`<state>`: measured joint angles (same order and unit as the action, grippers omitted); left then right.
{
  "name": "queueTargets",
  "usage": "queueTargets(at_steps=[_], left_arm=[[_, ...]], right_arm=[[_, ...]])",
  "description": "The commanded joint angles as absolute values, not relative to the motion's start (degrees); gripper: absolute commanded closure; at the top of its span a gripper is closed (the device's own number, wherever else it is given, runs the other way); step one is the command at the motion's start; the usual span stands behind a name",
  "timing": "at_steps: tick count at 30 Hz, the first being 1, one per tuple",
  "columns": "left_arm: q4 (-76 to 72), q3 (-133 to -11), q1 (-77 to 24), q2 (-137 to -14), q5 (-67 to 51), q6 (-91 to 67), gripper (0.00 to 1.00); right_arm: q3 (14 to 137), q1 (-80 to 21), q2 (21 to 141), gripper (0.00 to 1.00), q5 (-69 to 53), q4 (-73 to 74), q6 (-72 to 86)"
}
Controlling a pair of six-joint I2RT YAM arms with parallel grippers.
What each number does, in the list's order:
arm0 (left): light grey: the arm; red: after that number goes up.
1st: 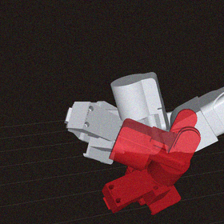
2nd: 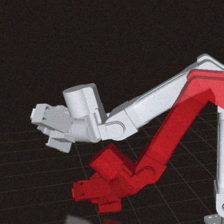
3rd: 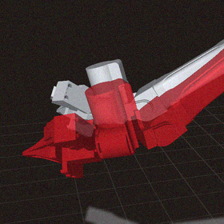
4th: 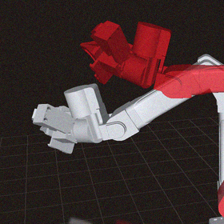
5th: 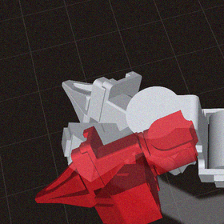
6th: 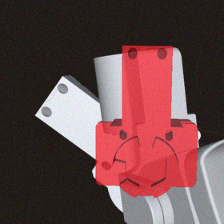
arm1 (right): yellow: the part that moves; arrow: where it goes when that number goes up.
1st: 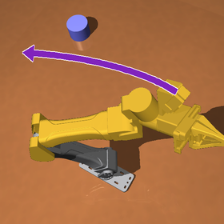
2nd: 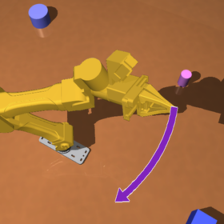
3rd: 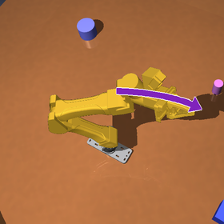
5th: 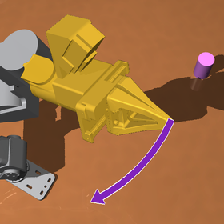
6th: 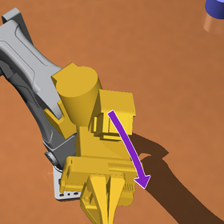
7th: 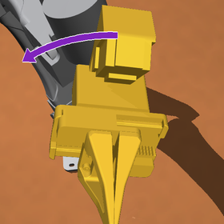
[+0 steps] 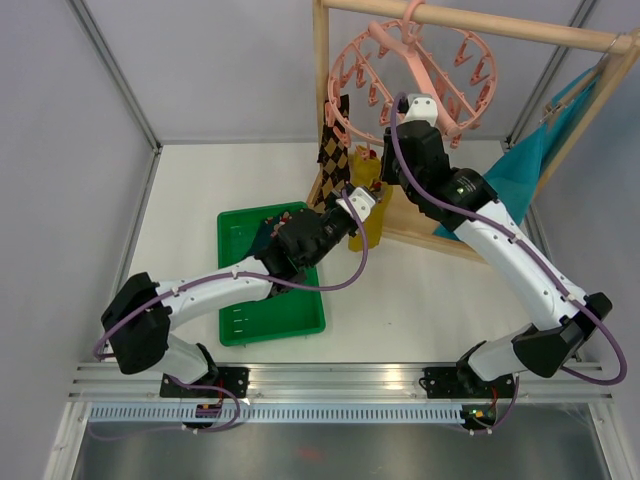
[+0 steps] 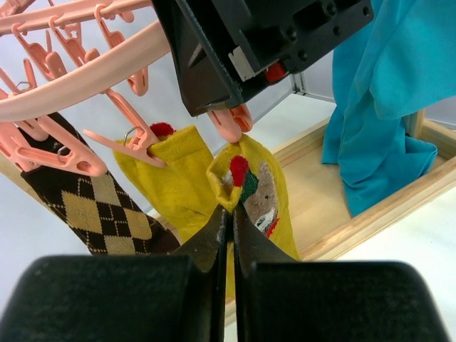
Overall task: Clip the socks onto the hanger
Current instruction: Clamp the sock onto the hanger.
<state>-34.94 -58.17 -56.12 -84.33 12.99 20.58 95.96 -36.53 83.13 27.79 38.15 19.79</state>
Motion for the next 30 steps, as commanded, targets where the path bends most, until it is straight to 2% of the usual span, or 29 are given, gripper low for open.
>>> queueTargets(at_steps=[1, 30], left_arm=[[-38.76, -60.73, -56.60, -84.64, 14.24, 22.50, 0.98], [-39.55, -64.16, -57.04, -88.42, 22.23, 23.47, 0.98]], right_arm=[[98.00, -37.44, 83.85, 1.00, 30.67, 39.29, 20.30], [98.96, -38.76, 84.99, 1.00, 35.07, 40.43, 19.60]])
